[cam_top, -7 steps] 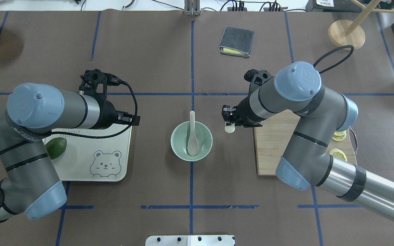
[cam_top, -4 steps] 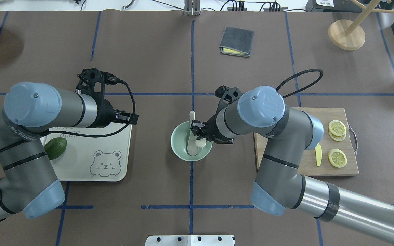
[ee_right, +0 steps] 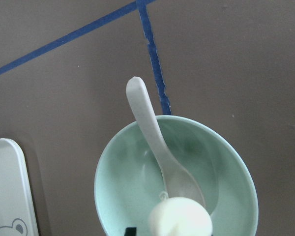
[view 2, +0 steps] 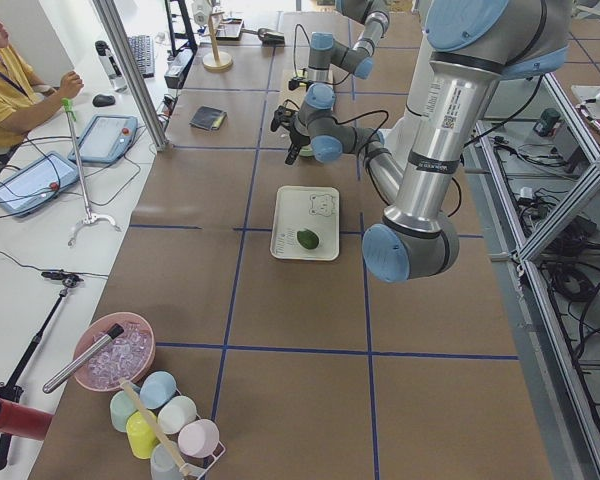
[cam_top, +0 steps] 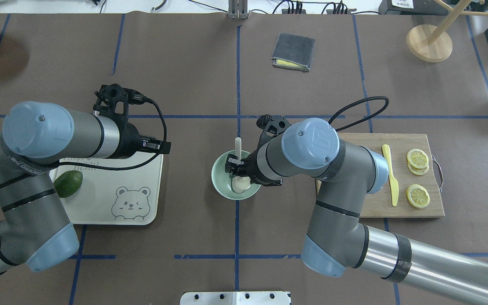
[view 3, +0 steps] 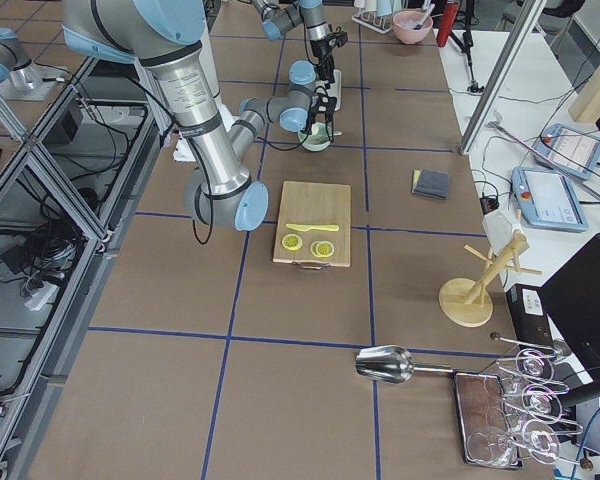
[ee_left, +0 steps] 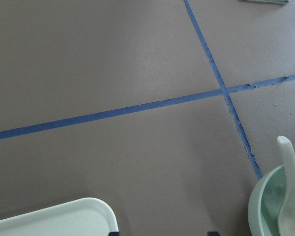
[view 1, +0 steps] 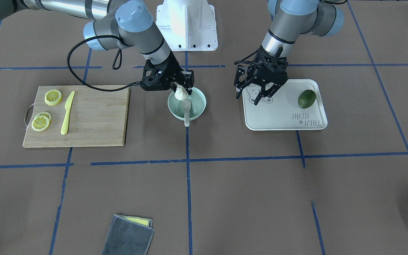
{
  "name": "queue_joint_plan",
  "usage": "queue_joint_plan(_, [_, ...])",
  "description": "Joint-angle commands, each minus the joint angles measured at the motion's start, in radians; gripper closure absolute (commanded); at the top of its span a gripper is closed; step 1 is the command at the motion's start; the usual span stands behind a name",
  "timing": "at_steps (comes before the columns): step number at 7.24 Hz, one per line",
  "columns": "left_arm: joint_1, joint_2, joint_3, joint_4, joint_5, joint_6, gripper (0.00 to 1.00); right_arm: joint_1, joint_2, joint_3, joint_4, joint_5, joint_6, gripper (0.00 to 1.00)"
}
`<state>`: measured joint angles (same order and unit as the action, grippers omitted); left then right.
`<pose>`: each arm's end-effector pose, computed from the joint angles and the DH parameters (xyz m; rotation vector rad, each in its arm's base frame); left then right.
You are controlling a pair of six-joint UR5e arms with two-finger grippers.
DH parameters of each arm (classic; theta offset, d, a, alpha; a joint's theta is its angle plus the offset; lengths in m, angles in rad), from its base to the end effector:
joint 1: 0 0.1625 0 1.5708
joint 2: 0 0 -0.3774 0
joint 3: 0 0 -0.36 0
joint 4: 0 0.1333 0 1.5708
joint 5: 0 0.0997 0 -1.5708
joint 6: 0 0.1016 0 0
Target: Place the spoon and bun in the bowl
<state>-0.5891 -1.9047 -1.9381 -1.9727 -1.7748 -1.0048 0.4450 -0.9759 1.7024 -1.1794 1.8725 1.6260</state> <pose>0.3801 -0.3896 0.2427 0.4468 1.0205 0.0918 -0.5075 -0.3563 0.1887 -0.0497 -1.1429 0.2761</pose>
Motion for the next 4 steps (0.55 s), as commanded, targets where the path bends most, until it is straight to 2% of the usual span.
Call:
queue_joint_plan(1, [-0.002, 0.001, -0.004, 0.0, 0.0, 0.0, 0.33, 0.0, 0.0, -0.001, 0.003, 0.001, 0.0, 0.32])
queue_joint_plan(2, [-0.002, 0.015, -0.007, 0.0, -0.002, 0.0, 0.33, 0.0, 0.0, -0.001, 0.004, 0.001, 0.0, 0.3])
queue_joint_plan(3, [-0.002, 0.03, -0.018, -0.001, -0.002, 0.002, 0.33, 0.0, -0.001, -0.001, 0.004, 0.001, 0.0, 0.23])
queue_joint_plan(4, [-0.002, 0.047, -0.021, -0.002, -0.002, 0.003, 0.33, 0.006, -0.009, 0.011, 0.006, 0.002, -0.003, 0.01])
